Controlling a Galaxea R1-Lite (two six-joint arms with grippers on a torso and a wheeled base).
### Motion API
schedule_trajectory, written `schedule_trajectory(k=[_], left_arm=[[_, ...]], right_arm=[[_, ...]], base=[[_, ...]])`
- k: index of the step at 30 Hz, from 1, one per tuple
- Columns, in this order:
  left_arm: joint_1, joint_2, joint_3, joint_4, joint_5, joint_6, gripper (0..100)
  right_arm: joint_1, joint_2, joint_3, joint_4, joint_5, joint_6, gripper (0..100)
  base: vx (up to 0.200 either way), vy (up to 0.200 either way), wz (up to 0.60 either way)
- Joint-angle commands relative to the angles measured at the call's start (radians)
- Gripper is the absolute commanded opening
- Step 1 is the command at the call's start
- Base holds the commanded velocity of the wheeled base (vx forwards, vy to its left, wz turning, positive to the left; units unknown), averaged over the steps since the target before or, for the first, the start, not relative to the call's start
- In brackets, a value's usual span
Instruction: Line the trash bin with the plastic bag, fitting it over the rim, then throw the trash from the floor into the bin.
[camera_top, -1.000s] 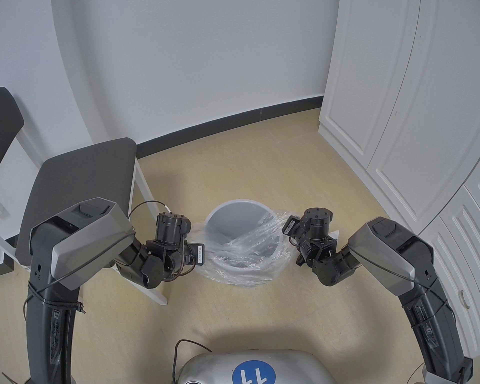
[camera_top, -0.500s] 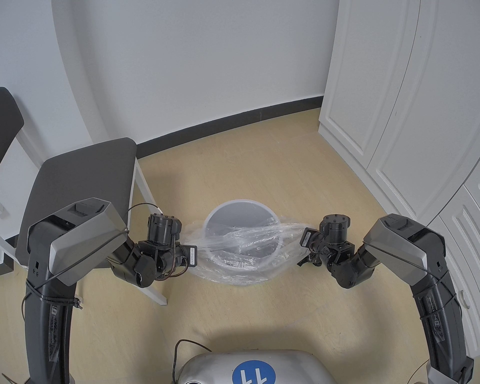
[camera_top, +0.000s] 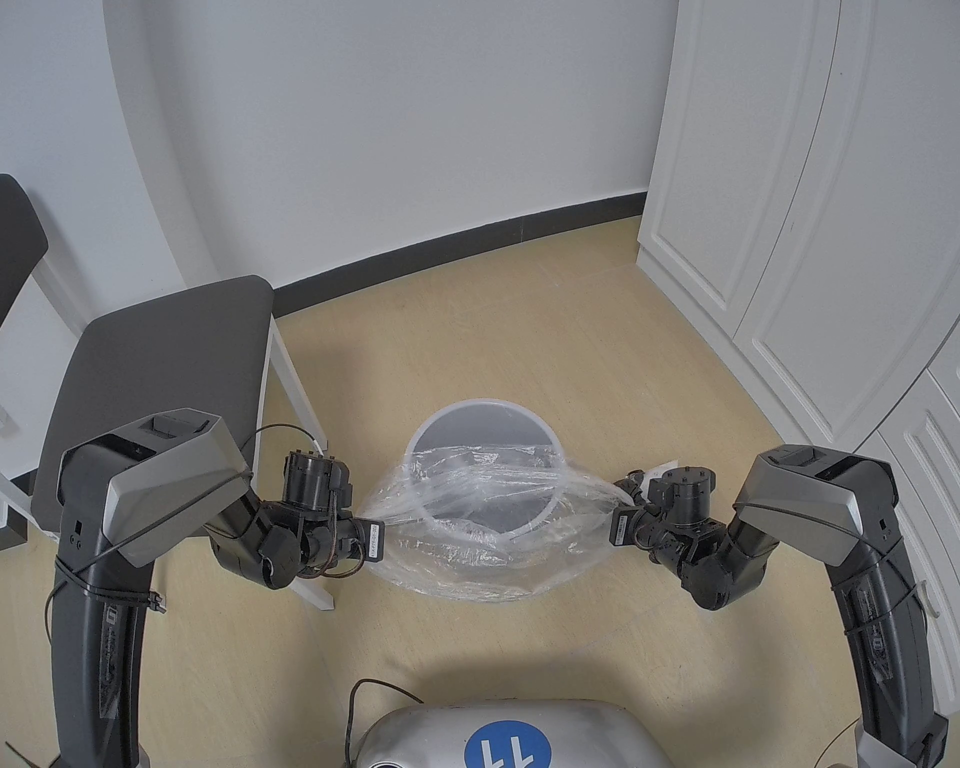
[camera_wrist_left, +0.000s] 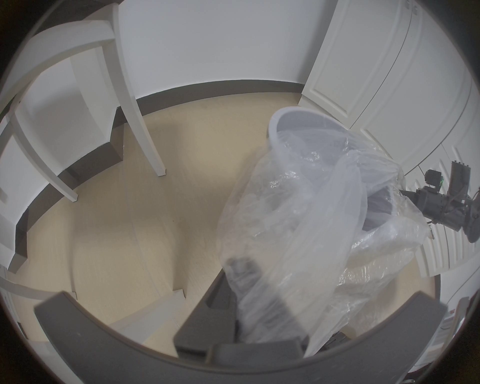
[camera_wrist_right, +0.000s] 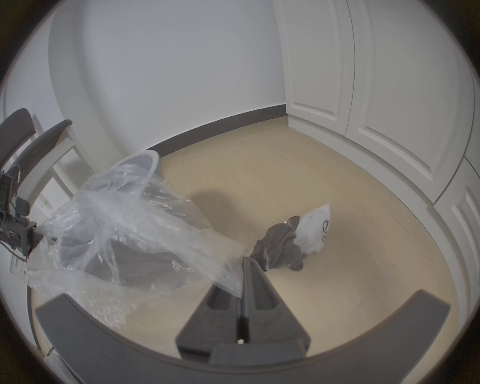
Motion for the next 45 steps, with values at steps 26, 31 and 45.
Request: schedule_trajectory(k=[26,31,45], left_arm=[[-0.004,0.020,-0.004,-0.072,0.086,0.049,0],[-0.010,0.012,0.010,-0.073,0.087,0.054,0],[-0.061,-0.055,0.087,-0.122,0.089,0.054,0]], right_arm=[[-0.043,-0.031,0.044,-0.006,-0.017,-0.154,0],[-0.030,-0.054,0.095,-0.010,-0.019,-0.179,0],[-0.004,-0.071,0.194,-0.119,-0.019,-0.308,0]], base=[[0.000,0.000,0.00],[0.000,0.000,0.00],[0.000,0.000,0.00]])
